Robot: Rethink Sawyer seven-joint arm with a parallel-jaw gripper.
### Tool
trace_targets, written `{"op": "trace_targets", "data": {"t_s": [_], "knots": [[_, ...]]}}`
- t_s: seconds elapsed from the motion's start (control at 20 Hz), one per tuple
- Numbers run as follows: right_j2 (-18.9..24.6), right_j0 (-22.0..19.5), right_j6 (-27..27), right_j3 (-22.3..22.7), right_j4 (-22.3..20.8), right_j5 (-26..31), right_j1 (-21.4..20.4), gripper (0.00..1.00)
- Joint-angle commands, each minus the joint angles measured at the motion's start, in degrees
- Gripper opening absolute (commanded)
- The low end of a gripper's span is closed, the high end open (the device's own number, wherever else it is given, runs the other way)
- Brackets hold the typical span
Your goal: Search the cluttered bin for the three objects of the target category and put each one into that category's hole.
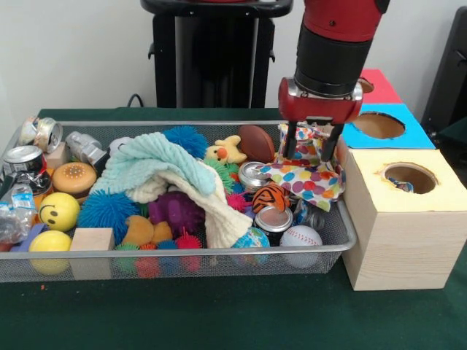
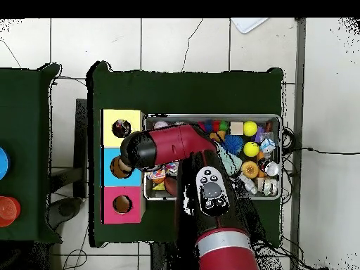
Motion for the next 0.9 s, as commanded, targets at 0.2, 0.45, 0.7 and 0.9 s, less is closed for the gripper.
{"op": "trace_targets", "data": {"t_s": [0.2, 0.45, 0.7, 0.9], "knots": [[1.2, -1.4, 2.2, 9.9, 0.4, 0.4, -0.5, 1.00], [2.9, -2.2, 3.2, 15.2, 3.3, -0.9, -2.5, 1.00], [2.9, -2.2, 3.1, 15.1, 2.7, -3.9, -0.3, 0.00], [3.3, -2.7, 2.8, 15.4, 2.3, -5.6, -0.2, 0.00]]}}
